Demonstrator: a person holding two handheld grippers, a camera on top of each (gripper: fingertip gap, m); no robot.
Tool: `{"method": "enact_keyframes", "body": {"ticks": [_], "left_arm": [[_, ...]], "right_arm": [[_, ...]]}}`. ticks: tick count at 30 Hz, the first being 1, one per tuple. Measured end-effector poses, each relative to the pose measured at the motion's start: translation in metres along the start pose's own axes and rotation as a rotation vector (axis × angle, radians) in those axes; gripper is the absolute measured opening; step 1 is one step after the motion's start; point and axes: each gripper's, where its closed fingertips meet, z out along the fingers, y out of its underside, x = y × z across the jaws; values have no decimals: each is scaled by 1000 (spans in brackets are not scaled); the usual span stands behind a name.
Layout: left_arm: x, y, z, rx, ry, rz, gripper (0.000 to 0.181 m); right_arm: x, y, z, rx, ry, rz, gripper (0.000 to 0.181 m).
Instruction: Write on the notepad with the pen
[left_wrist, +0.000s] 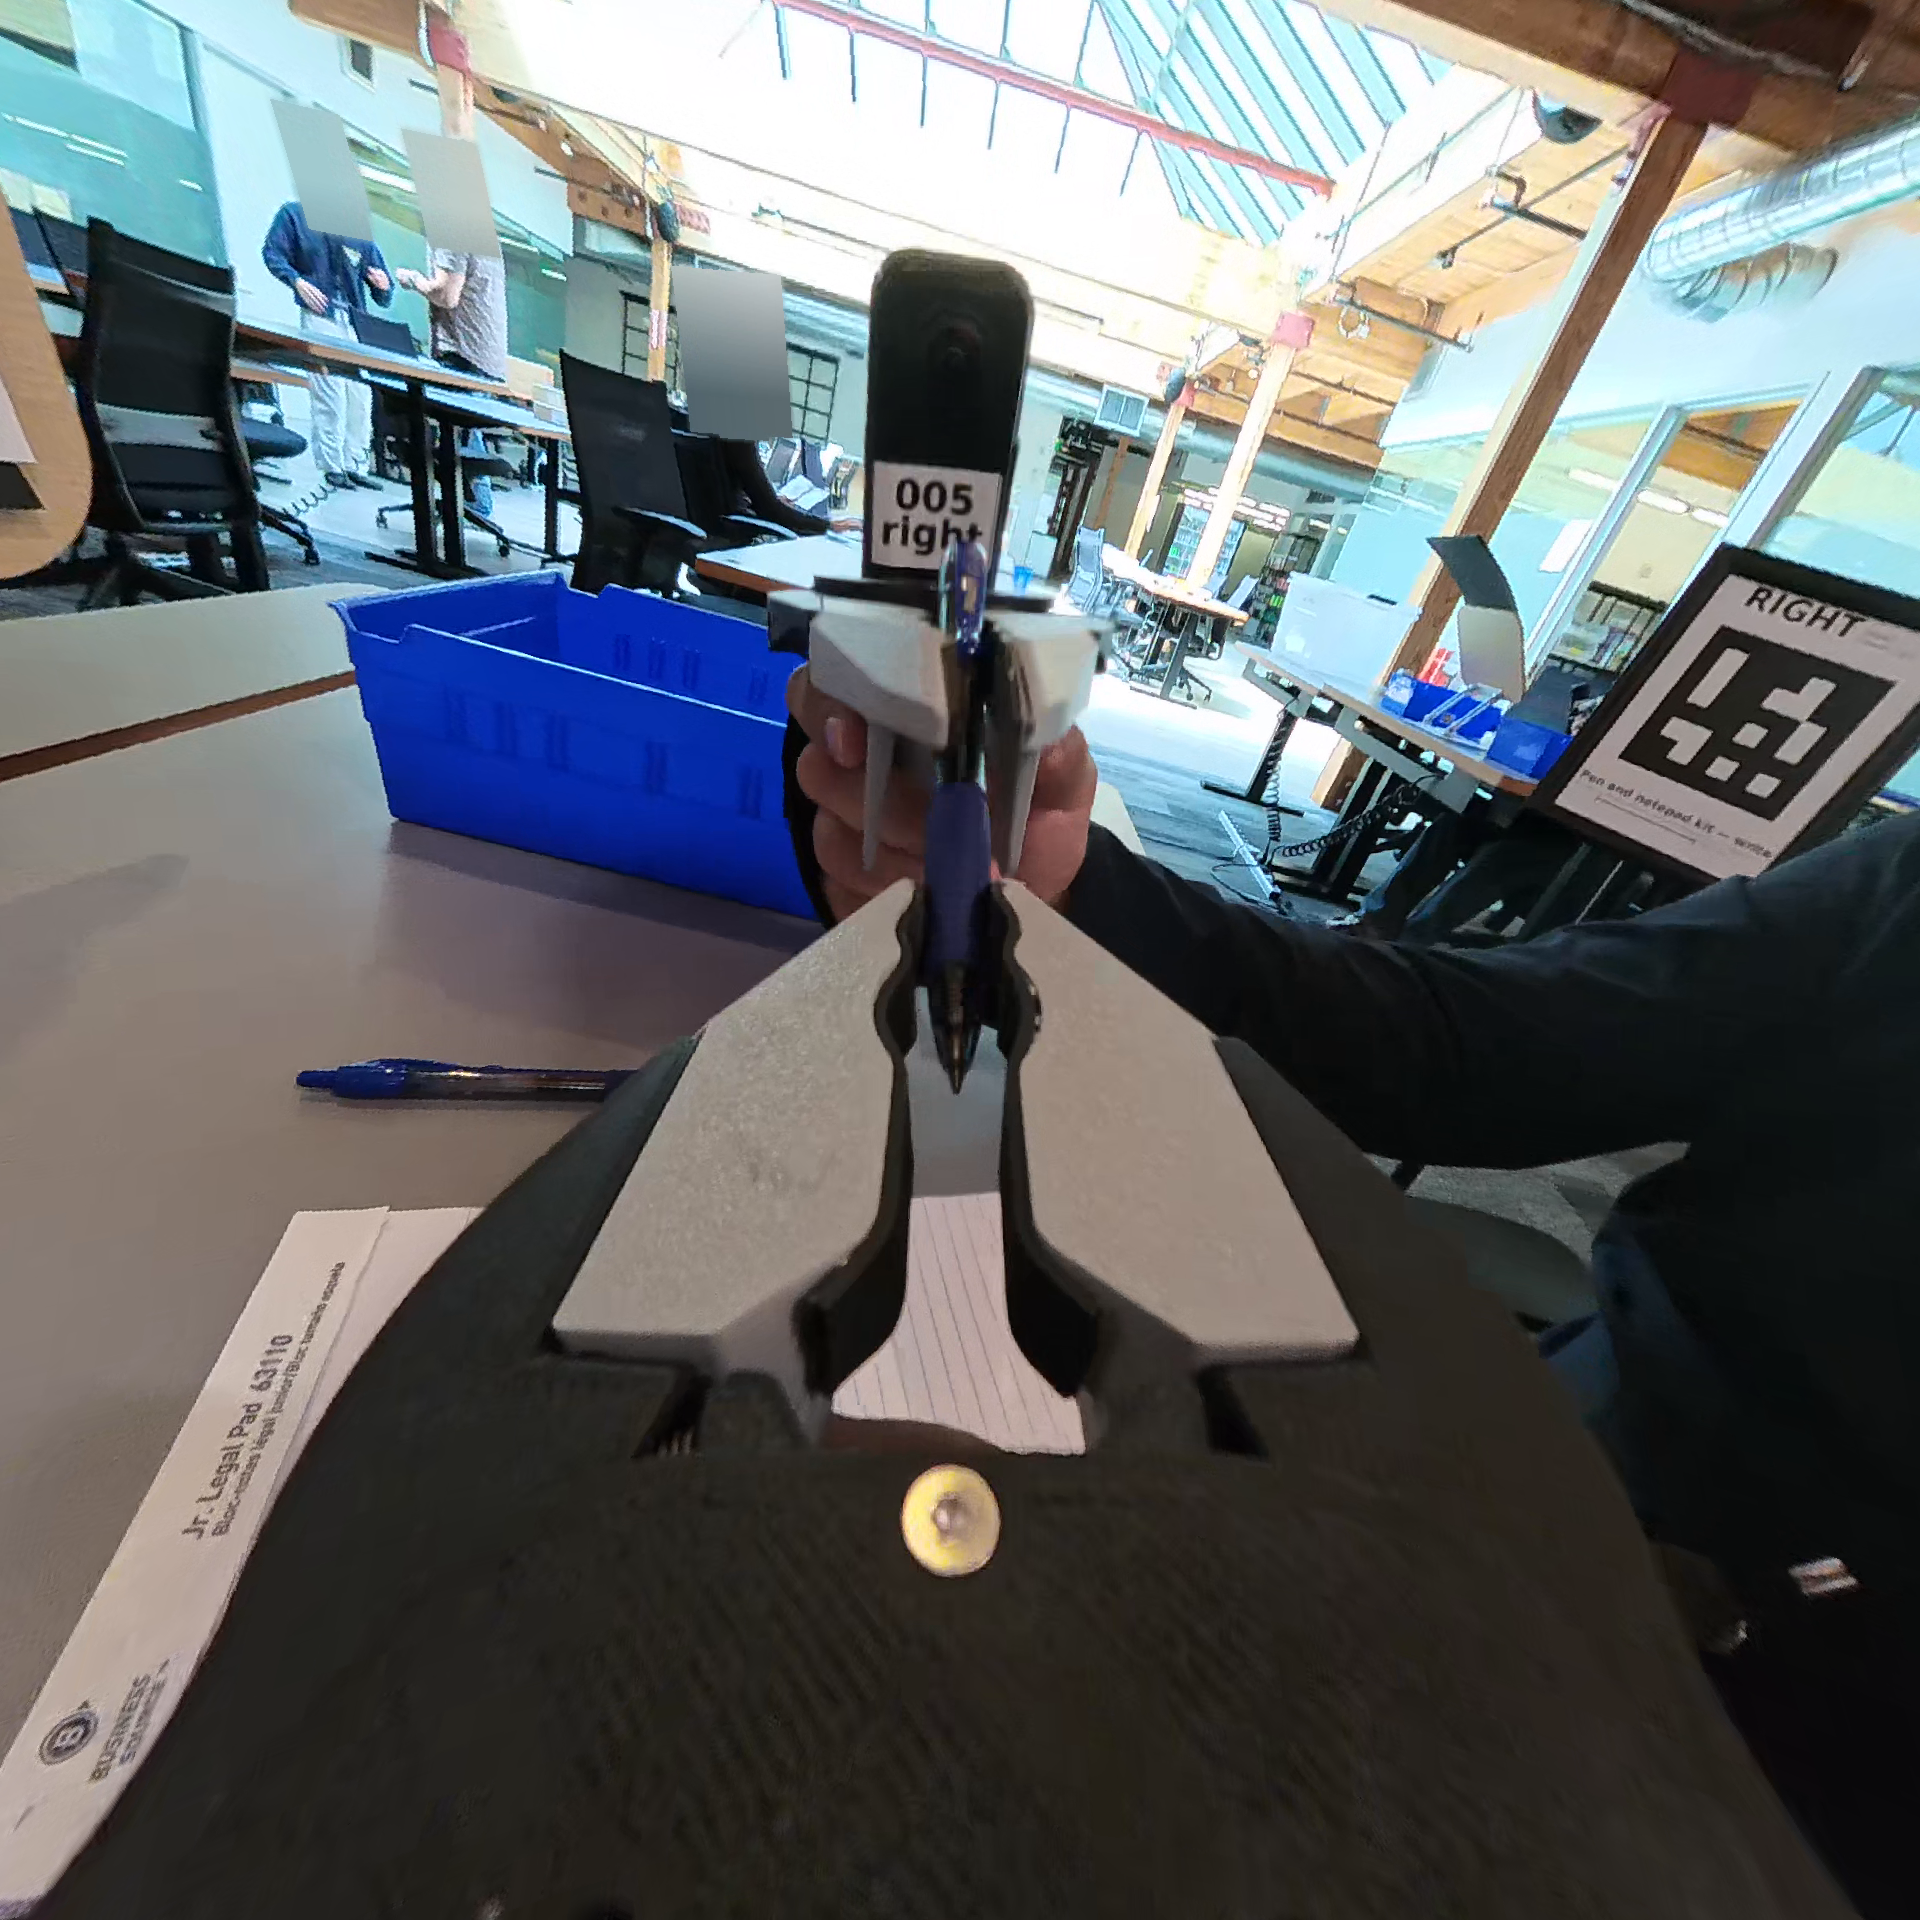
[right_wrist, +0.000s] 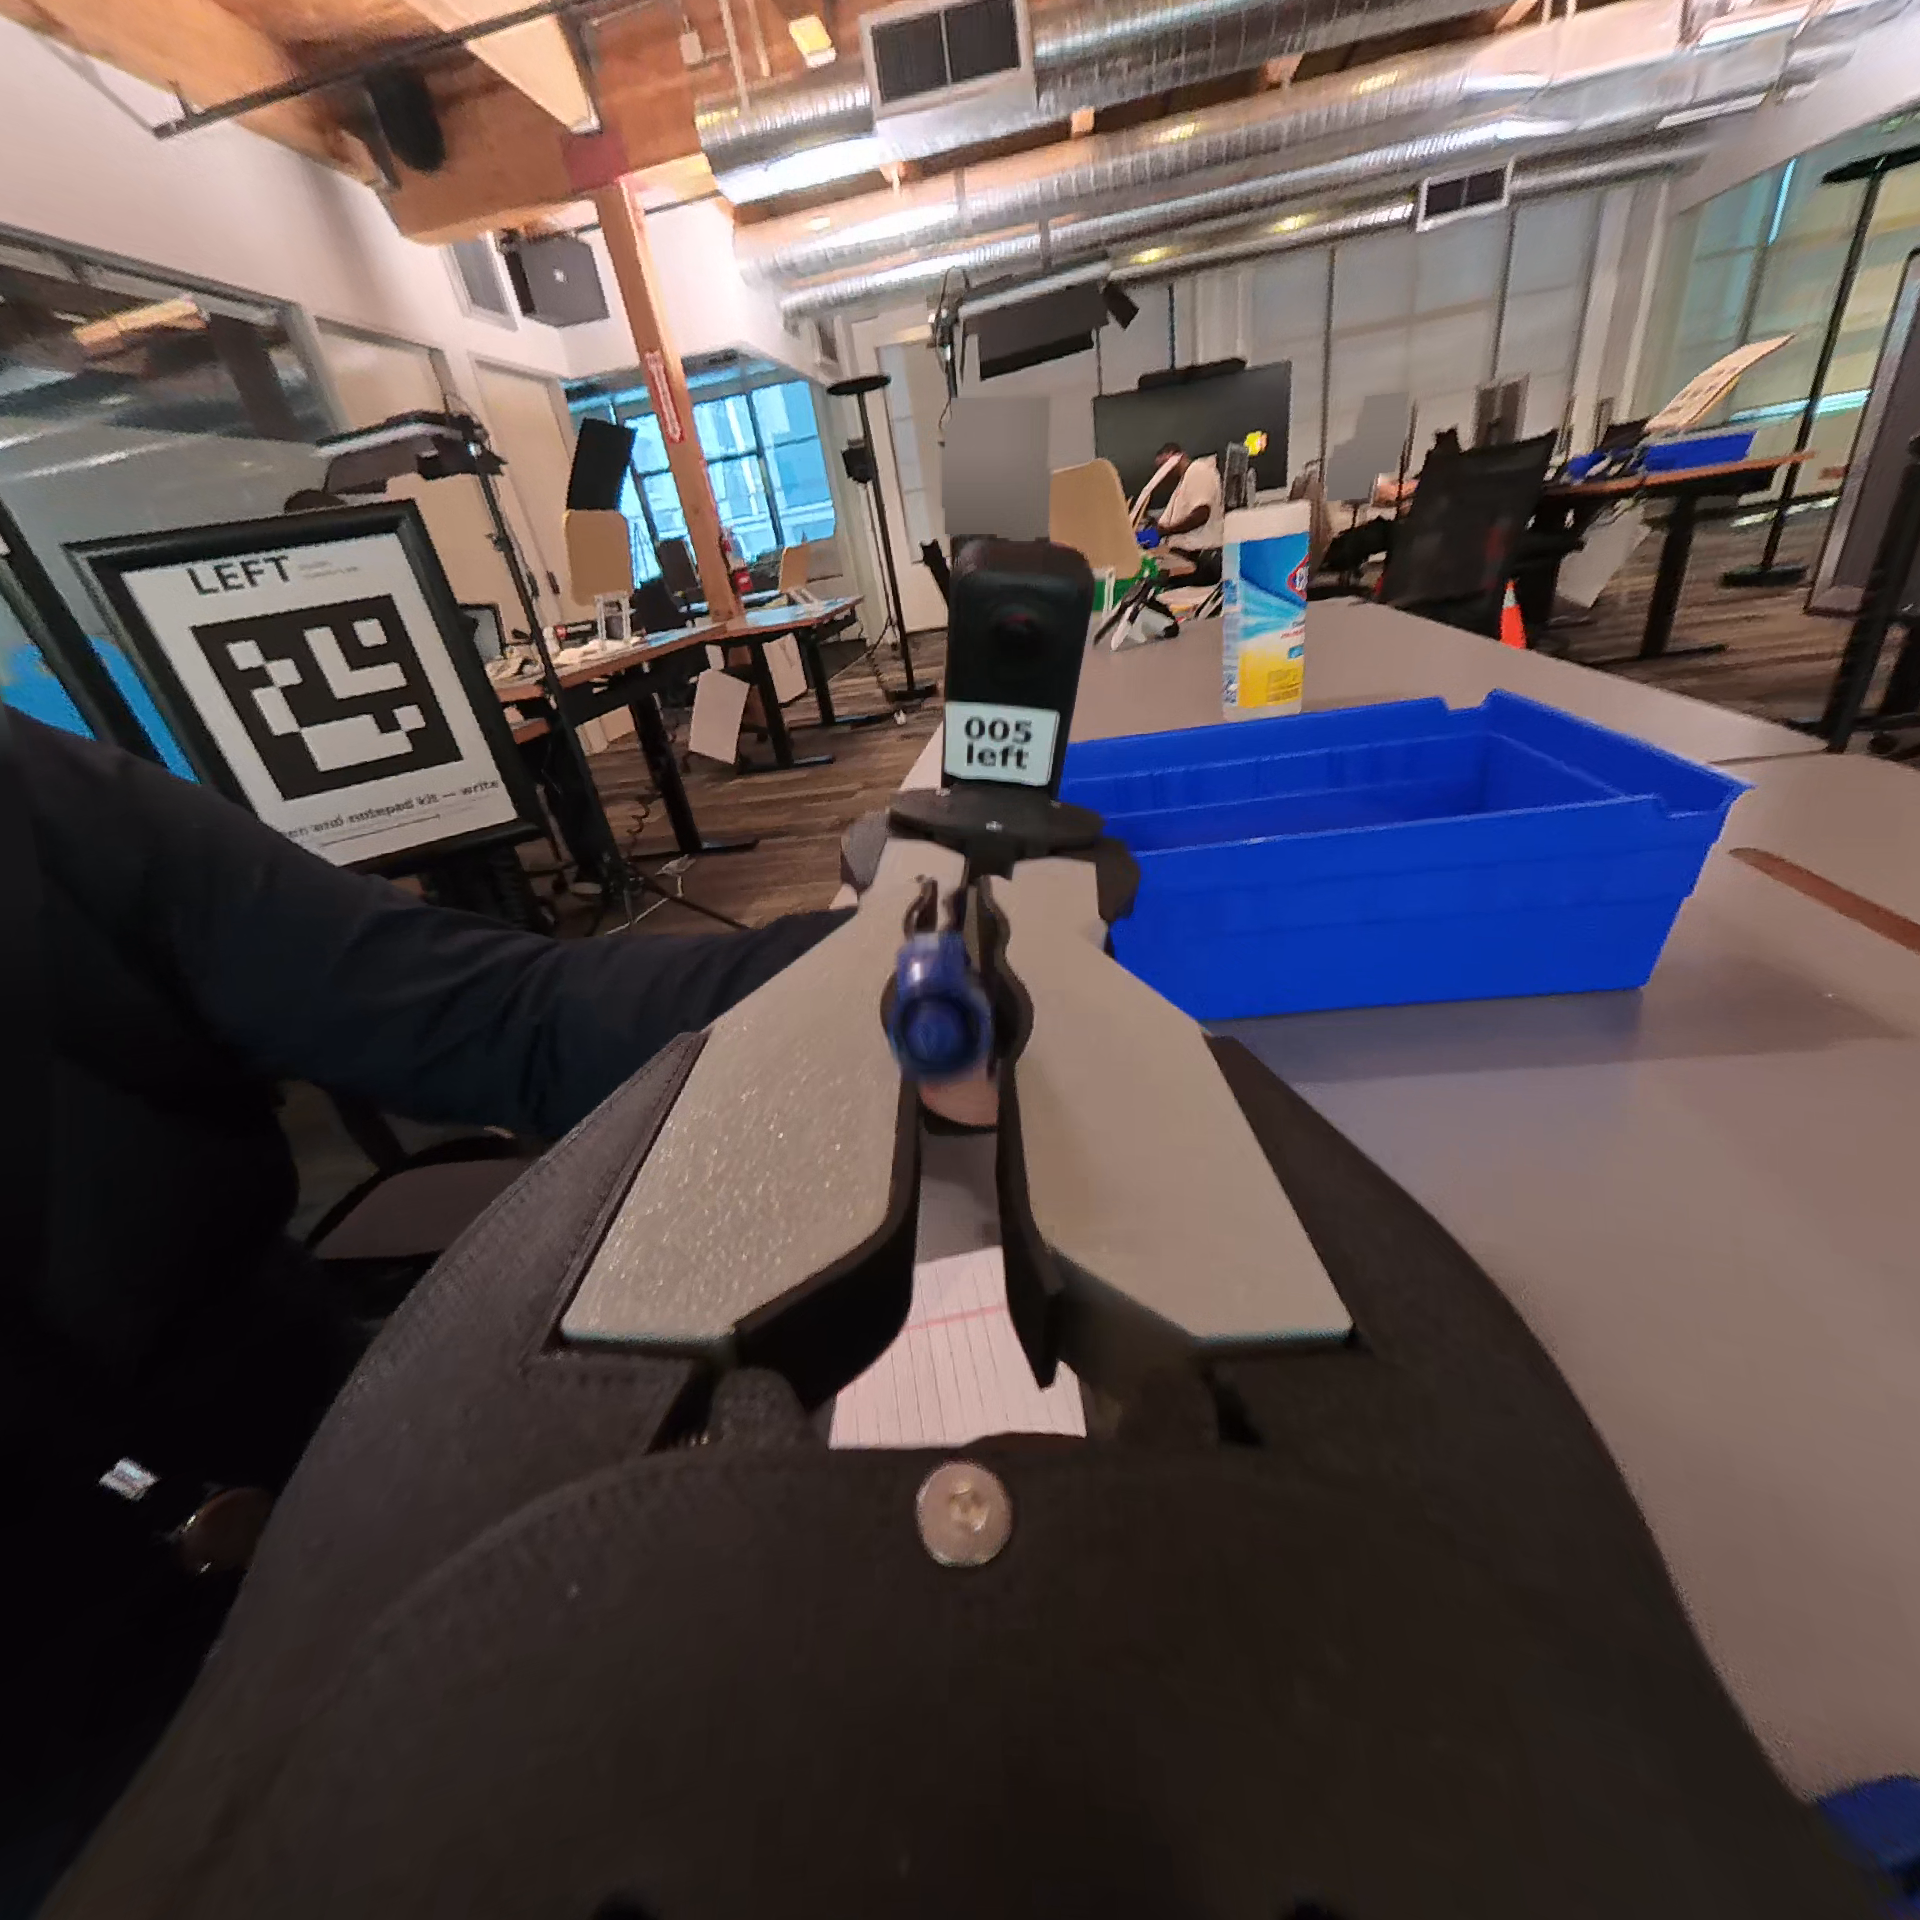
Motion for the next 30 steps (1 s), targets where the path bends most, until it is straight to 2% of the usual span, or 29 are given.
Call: {"method": "enact_keyframes", "body": {"ticks": [5, 7, 30], "left_arm": [[2, 8, 6, -35, 7, 2, 8], [3, 12, 10, -54, 10, 6, 8], [-5, 5, 7, -3, -27, -19, 9]], "right_arm": [[-3, 25, 17, -121, -7, -17, 11], [-4, 29, 24, -137, 1, -33, 9], [6, 25, 22, -102, 54, -27, 6]]}}
